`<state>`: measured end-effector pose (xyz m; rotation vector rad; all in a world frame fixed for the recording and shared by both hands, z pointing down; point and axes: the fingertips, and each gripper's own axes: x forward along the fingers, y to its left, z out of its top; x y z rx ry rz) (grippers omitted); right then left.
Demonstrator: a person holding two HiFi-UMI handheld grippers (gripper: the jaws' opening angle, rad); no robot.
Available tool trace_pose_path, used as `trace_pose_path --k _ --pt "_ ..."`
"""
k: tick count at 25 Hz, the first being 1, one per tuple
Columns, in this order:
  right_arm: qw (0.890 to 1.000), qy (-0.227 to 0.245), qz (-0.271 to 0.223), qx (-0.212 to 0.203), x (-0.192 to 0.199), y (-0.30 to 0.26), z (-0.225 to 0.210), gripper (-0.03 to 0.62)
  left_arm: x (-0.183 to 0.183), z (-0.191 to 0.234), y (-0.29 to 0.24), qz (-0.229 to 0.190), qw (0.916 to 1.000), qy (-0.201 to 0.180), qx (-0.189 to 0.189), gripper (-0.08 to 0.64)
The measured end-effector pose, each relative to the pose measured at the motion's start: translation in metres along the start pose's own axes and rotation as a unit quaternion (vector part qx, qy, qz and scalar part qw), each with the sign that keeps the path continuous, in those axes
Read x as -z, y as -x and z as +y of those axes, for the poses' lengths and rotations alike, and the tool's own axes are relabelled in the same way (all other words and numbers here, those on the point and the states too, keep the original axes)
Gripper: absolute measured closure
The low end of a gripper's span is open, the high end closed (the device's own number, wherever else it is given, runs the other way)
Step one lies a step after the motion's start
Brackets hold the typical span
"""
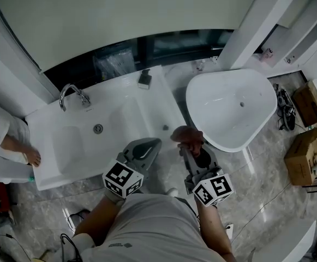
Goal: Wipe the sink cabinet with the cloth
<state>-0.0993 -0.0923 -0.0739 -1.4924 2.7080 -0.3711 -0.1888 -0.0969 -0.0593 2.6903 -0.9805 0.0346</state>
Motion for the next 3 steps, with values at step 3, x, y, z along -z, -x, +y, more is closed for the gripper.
trace_pose_path --k 3 --pt "1.000 0.002 -0.002 0.006 0.0040 -0.0036 0.0098 0.508 0.0013 0.0053 0.0102 -0.007 1.0000 0.001 0.000 0.548"
